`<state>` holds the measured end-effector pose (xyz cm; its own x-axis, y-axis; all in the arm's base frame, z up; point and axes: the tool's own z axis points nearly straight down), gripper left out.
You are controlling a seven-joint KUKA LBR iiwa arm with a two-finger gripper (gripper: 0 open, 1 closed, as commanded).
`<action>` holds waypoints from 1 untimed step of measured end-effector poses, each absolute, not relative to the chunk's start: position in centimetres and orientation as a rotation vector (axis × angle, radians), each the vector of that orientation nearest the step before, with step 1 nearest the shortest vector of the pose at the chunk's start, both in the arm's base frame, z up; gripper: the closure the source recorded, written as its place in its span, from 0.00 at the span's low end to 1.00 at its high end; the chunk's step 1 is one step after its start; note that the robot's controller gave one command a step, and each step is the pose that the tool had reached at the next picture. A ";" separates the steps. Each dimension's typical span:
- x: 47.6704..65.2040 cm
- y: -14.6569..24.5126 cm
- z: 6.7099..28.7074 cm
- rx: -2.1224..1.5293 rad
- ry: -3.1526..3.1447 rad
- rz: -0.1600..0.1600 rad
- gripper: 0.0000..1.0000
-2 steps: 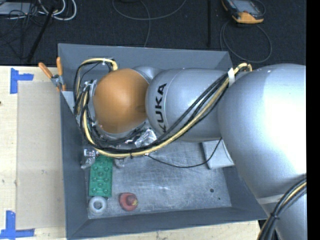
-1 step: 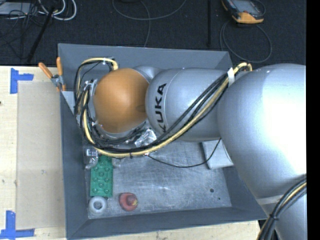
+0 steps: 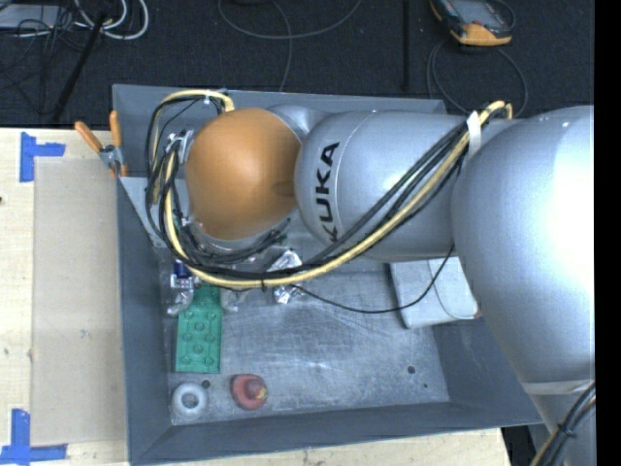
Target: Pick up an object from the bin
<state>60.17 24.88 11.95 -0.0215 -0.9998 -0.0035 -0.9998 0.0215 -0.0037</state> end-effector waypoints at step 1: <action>60.2 24.9 12.1 -2.190 2.250 0.004 1.00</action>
Offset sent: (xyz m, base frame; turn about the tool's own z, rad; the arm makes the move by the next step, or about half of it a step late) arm 0.0000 0.0000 0.0019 0.0000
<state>60.16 24.94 12.09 -0.0266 -0.9996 -0.0031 -0.9996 0.0266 0.0006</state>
